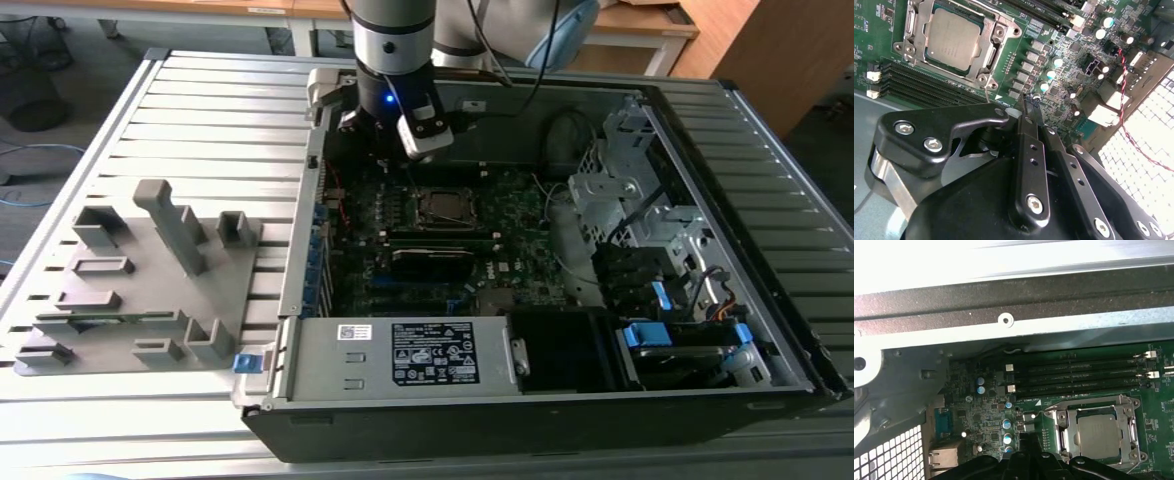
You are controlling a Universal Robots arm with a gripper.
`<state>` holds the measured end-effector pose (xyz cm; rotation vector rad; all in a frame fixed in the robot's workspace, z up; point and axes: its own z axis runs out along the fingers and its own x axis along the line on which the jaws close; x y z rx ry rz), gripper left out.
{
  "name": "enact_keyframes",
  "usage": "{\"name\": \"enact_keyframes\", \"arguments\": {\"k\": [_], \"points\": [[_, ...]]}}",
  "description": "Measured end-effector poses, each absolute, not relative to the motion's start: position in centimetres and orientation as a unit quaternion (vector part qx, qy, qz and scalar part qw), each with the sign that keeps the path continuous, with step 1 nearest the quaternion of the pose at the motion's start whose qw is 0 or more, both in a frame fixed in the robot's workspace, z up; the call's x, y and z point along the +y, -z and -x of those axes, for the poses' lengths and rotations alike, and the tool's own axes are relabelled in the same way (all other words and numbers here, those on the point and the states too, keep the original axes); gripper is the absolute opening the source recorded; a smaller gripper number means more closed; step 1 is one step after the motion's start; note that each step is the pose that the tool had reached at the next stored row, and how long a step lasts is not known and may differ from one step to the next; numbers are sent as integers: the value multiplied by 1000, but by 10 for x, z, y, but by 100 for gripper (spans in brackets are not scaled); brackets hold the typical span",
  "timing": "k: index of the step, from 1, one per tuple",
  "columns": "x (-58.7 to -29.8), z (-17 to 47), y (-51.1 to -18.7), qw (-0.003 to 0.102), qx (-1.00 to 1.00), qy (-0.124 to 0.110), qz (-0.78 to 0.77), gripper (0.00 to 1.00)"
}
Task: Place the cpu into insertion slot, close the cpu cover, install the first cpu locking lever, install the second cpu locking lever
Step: 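Install the first cpu locking lever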
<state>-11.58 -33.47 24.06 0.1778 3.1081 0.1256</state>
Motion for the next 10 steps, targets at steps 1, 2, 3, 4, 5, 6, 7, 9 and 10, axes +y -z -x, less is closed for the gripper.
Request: {"name": "enact_keyframes", "arguments": {"k": [1,2,3,4,5,6,7,9,10], "points": [[-335,116,-241,13,997,-40,-57,11],[-335,116,-241,13,997,-40,-57,11],[-335,116,-241,13,997,-40,-57,11],[-335,116,-241,13,997,-40,-57,11],[-335,116,-241,13,997,-40,-57,11],[-335,116,-241,13,997,-41,-57,11],[-335,116,-241,13,997,-42,-57,11],[-335,116,-241,13,997,-45,-57,11],[-335,116,-241,13,997,-46,-57,11]]}}
